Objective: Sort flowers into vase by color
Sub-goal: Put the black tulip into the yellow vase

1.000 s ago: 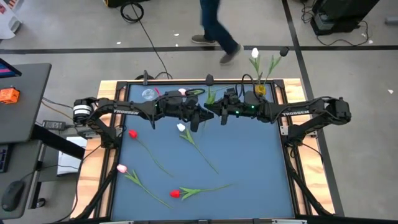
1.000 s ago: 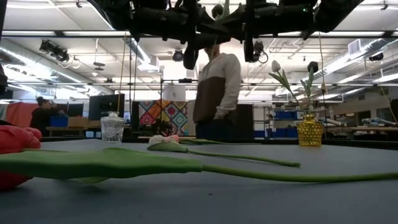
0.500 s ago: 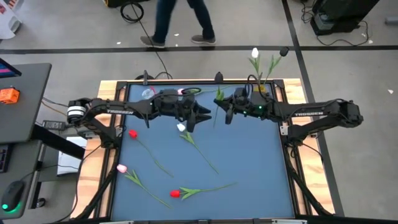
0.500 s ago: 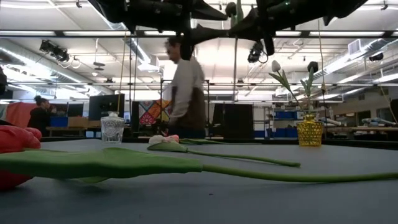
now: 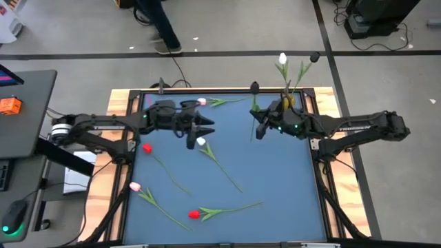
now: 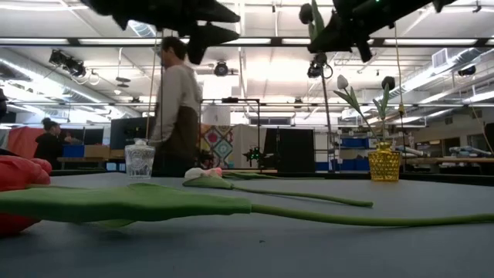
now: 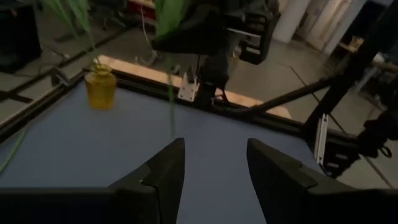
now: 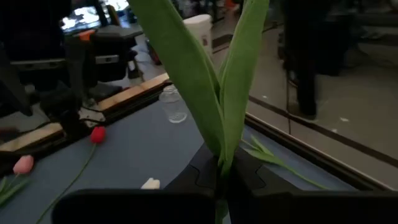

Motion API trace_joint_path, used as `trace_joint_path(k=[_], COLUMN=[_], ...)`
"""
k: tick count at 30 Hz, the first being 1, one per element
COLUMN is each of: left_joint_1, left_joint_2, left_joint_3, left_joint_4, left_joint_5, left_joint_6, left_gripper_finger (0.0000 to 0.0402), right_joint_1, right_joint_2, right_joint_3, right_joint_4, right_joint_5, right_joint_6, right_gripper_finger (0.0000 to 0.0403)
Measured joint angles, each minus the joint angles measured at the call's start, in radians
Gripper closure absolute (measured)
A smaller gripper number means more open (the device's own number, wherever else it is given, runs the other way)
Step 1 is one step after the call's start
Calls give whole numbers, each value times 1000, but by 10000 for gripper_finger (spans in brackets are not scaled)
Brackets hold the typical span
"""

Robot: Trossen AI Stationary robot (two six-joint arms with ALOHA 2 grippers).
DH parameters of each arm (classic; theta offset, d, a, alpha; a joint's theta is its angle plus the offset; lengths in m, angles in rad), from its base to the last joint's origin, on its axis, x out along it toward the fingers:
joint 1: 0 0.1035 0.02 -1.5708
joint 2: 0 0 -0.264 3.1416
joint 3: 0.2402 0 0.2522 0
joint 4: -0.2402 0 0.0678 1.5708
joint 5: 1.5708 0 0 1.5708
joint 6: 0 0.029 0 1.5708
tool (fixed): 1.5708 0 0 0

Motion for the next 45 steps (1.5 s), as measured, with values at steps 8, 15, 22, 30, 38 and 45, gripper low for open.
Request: trace_joint_path(k=[8, 15, 22, 30, 38, 45], left_joint_1=[-16, -36, -35, -35, -35, -35], left_joint_2=[-161, -182, -181, -180, -180, -180], left_joint_3=[-165, -174, -174, -174, -174, -174], left_joint_4=[61, 53, 55, 55, 55, 55], left_joint_5=[15, 19, 18, 18, 18, 18], left_joint_6=[5, 36, 36, 30, 30, 30], left_gripper_finger=[223, 224, 224, 224, 224, 224], right_joint_1=[132, 215, 164, -40, -267, -409], right_joint_2=[-6, -7, -26, -86, -127, -151], right_joint_3=[0, 0, 0, 0, -17, -31], right_joint_4=[-44, -101, -251, -304, -297, -155], right_joint_5=[237, 449, 591, 658, 677, 586], right_joint_6=[92, 147, 228, 93, 28, -106], right_gripper_finger=[385, 385, 385, 373, 386, 385])
